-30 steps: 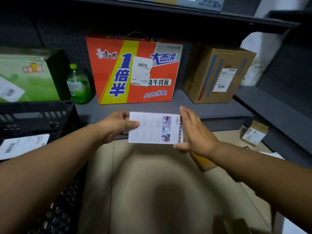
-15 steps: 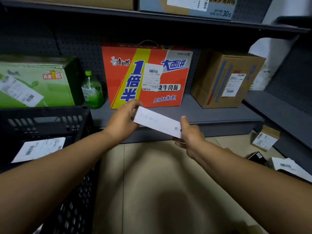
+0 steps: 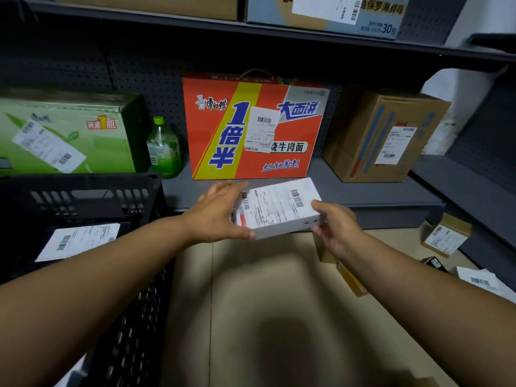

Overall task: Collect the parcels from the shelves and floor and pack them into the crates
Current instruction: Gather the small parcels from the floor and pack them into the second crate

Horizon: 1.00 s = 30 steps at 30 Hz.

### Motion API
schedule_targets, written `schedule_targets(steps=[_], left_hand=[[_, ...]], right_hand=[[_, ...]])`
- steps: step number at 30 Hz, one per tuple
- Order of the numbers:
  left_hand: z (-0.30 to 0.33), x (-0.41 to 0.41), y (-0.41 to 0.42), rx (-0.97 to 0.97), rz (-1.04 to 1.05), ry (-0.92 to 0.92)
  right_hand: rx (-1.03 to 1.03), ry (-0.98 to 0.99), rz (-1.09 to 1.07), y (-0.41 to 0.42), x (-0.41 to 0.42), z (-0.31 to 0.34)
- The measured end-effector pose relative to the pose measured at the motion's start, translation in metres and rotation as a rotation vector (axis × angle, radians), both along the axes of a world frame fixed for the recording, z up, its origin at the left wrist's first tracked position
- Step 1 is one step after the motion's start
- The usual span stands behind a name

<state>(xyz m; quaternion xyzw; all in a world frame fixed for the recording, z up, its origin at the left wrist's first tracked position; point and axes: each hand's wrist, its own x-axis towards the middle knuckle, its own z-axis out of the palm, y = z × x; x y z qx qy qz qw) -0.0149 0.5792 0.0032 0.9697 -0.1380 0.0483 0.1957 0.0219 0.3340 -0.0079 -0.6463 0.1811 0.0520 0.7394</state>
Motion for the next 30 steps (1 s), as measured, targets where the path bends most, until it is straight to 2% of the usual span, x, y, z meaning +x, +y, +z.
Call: schedule_targets(steps=[4,5,7,9,11,14,17,23,26,30], left_hand=[[0.009,0.003,0.009,-0.104,-0.066,0.121],[0.011,0.001,0.011,-0.062,-0.081,0.114],[0.013,-0.004,0.017,0.192,-0.114,-0.047],[0.010,-0.011,0.019,0.484,-0.223,-0.335],[0.006,-0.018,0.017,0.630,-0.409,-0.591],[-0.005,-0.028,0.006,0.768,-0.658,-0.740],[-0.013,-0.035,-0.007,0.869,-0.746,-0.767],[-0.013,-0.044,-0.003,0.920,-0.728,-0.774],[-0.012,-0.049,0.010,0.956,-0.684,-0.766],[0.008,-0.054,0.046,0.913,-0.586,-0.776]], right_hand=[[0.073,-0.078,0.039,0.011,0.003,0.012],[0.082,-0.102,0.057,0.015,0.002,0.015],[0.072,-0.125,0.078,0.023,-0.001,0.020],[0.013,-0.105,0.121,0.032,-0.006,0.023],[-0.033,-0.086,0.185,0.041,-0.010,0.023],[-0.077,-0.078,0.251,0.056,-0.013,0.019],[-0.087,-0.056,0.317,0.069,-0.013,0.015],[-0.181,-0.060,0.448,0.093,-0.013,0.019],[-0.270,-0.149,0.559,0.110,-0.015,0.027],[-0.387,-0.347,0.641,0.131,-0.017,0.049]])
